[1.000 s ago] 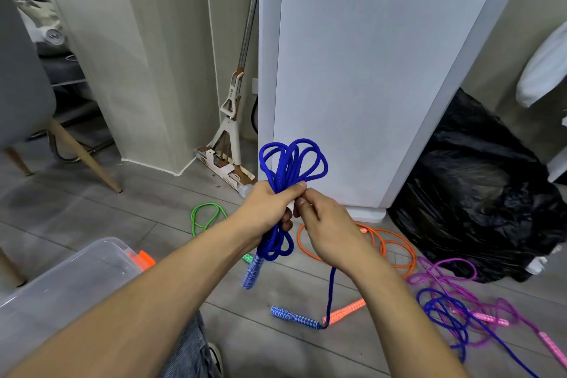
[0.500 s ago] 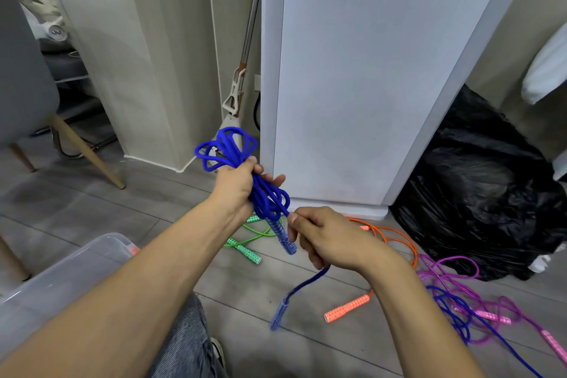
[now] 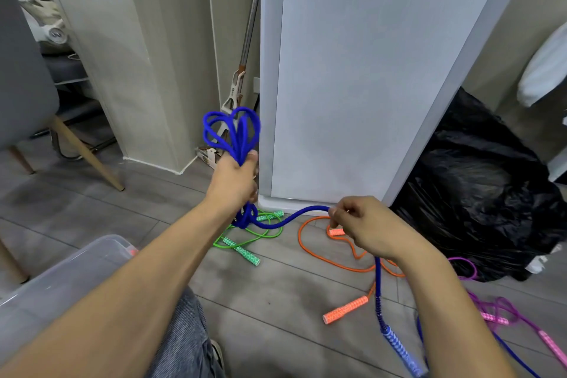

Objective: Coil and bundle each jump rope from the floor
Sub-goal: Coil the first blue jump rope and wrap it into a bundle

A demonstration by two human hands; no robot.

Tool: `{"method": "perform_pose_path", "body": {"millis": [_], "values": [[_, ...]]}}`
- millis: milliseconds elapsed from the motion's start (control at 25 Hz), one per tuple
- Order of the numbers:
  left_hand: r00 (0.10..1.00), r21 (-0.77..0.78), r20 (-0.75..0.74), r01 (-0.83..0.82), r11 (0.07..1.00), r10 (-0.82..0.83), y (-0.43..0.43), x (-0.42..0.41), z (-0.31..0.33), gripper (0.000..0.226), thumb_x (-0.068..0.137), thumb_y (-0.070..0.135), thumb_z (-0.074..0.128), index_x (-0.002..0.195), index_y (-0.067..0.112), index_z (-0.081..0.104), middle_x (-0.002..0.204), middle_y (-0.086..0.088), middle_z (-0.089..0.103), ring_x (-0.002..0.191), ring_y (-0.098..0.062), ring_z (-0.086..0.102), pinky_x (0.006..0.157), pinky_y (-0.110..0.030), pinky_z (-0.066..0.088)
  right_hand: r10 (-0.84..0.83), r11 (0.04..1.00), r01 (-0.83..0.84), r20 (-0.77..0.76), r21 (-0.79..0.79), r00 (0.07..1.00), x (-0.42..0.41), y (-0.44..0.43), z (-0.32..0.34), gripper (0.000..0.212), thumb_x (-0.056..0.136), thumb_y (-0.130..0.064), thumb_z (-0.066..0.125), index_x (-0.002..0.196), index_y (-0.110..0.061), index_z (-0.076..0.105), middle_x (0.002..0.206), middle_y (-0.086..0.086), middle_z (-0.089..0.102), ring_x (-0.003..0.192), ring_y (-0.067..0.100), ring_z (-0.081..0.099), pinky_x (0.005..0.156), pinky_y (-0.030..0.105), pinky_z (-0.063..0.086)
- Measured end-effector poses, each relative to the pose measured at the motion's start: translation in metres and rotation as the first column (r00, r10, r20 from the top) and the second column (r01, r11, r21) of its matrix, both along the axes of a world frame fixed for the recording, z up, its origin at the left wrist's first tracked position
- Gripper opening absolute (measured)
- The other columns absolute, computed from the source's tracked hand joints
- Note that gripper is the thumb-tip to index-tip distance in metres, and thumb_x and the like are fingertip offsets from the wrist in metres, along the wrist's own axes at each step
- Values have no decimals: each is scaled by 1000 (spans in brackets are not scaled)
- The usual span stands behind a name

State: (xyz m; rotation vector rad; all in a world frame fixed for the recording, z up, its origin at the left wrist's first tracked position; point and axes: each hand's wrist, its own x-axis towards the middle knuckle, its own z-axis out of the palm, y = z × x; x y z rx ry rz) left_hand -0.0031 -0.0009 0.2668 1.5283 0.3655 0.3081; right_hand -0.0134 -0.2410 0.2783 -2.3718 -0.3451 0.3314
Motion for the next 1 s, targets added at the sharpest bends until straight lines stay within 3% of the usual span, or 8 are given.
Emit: {"method": "perform_pose_path", "body": {"millis": [120, 240, 400, 480, 640, 800, 920, 1000], "values": [[981, 226, -12, 193, 955, -195, -22, -12, 2, 21, 103, 30, 49, 95, 11, 50, 55, 7, 50, 37, -12, 36, 41, -25, 36, 27, 1000, -28, 93, 12, 995, -6, 13, 4, 32, 100, -35, 54, 75, -21, 68, 65, 6, 61, 55, 18, 48, 57, 31, 40], [919, 263, -74, 392, 881, -387, -41, -21, 1, 16, 98, 23, 53, 103, 9, 60, 41, 8, 45, 37, -8, 38, 46, -26, 35, 40, 998, -45, 135, 39, 990, -8, 21, 6, 30, 101, -33, 54, 76, -23, 68, 54, -8, 53, 49, 6, 42, 53, 25, 34], [841, 335, -87, 529, 780, -533, -52, -27, 2, 13, 82, 13, 59, 95, 16, 54, 56, 11, 49, 47, -6, 42, 54, -28, 37, -33, 981, 12, 108, 192, 994, -8, 24, 5, 27, 102, -29, 51, 83, -21, 69, 53, -22, 57, 50, -4, 50, 52, 13, 33], [838, 437, -114, 525, 730, -534, -47, -27, -1, 12, 83, 14, 60, 91, 22, 56, 63, 10, 56, 51, -4, 48, 57, -27, 40, -52, 976, 30, 97, 216, 994, -9, 25, 5, 26, 102, -25, 50, 86, -20, 69, 59, -18, 61, 53, -4, 52, 56, 14, 36], [842, 604, -165, 497, 623, -513, -37, -25, -1, 10, 94, 23, 56, 91, 31, 52, 70, 6, 68, 60, -1, 58, 62, -25, 43, -20, 977, 9, 50, 212, 999, -10, 29, 4, 21, 99, -20, 50, 84, -24, 65, 49, -15, 49, 46, 5, 41, 57, 26, 36], [827, 487, -182, 546, 681, -532, -32, -26, 2, 15, 96, 15, 50, 92, 28, 43, 62, -1, 64, 58, -11, 66, 57, -33, 49, -29, 975, 24, 20, 222, 999, -7, 25, 1, 20, 99, -26, 55, 82, -24, 66, 49, -6, 49, 46, 17, 47, 53, 29, 40], [883, 494, -247, 470, 731, -400, -24, -20, -3, 14, 89, 13, 55, 90, 21, 44, 65, -6, 56, 56, -25, 60, 58, -40, 54, 55, 995, -61, 79, 76, 995, -9, 17, 4, 17, 98, -31, 56, 91, -26, 70, 56, -2, 53, 46, 8, 44, 52, 25, 38], [915, 660, -314, 403, 634, -255, -18, -14, -9, 15, 85, 15, 63, 94, 14, 51, 77, -6, 57, 69, -27, 59, 62, -36, 47, 189, 982, -184, 127, -50, 974, -14, 19, 7, 15, 98, -34, 57, 100, -31, 72, 62, -4, 55, 53, 8, 45, 54, 24, 37]]}}
